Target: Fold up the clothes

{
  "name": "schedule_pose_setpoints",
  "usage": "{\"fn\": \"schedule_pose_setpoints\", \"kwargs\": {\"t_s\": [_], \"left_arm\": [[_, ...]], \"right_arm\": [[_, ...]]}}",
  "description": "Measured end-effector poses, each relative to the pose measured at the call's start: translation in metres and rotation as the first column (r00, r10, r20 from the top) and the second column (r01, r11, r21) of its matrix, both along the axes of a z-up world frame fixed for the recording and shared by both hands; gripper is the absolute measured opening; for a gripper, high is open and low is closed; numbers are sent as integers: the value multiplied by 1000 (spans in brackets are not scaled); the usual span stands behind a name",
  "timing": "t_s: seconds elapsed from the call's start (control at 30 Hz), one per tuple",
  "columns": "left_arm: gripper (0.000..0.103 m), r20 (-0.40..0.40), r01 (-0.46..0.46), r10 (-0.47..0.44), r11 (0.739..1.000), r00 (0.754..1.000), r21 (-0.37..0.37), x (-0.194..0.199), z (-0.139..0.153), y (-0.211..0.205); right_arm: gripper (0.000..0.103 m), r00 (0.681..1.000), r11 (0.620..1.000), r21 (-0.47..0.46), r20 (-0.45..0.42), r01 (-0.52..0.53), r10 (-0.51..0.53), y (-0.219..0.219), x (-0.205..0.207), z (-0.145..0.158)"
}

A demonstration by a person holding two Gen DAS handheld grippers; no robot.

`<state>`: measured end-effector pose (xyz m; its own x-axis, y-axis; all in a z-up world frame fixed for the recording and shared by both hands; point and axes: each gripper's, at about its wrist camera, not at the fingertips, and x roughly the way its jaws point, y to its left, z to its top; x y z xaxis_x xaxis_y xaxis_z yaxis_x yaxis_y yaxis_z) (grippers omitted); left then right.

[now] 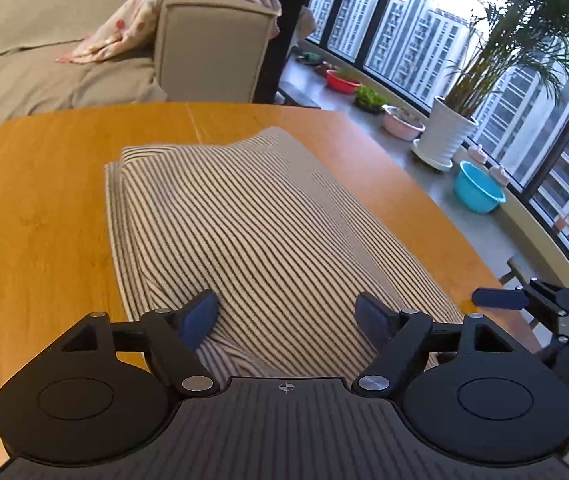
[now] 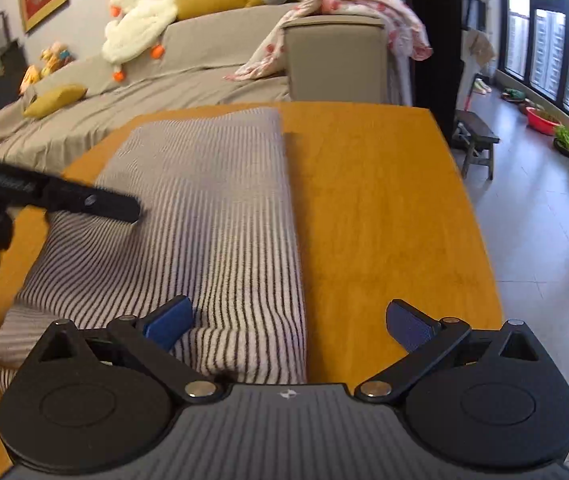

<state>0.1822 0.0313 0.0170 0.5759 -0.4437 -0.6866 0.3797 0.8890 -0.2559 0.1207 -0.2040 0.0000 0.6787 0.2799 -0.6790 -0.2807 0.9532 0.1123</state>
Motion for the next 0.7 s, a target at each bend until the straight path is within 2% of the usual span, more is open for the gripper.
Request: {"fn": "schedule_pose_setpoints", "kwargs": {"t_s": [0.1,0.2,0.27,0.4,0.5,0.57,0.7], "left_arm": [[82,3,3,-3,1000,1000,-4,-2,0,3],[82,5,5,-5,1000,1000,-8,-3,1,5],[82,7,7,-7,1000,1000,-11,-5,1,7],[83,10,11,-10,1000,1000,-17,-7,1,10],[84,10,14,-14,1000,1000,-21,-7,1,11],[85,12,18,-17,1000,1000,-21,-6,0,12],[86,13,22,-22,1000,1000,-22,-6,0,14]], "right_arm": [[103,997,997,5,13,-81,81,3,2,13],[103,993,997,33,91,-74,71,-3,3,32],[103,992,997,42,111,-58,53,-5,13,38],[103,995,998,-17,78,-67,68,7,20,28],[103,992,990,-83,53,-110,114,17,6,18],[103,991,991,-97,88,-96,105,18,-9,13],[103,986,986,-113,96,-125,136,23,-15,19]]}}
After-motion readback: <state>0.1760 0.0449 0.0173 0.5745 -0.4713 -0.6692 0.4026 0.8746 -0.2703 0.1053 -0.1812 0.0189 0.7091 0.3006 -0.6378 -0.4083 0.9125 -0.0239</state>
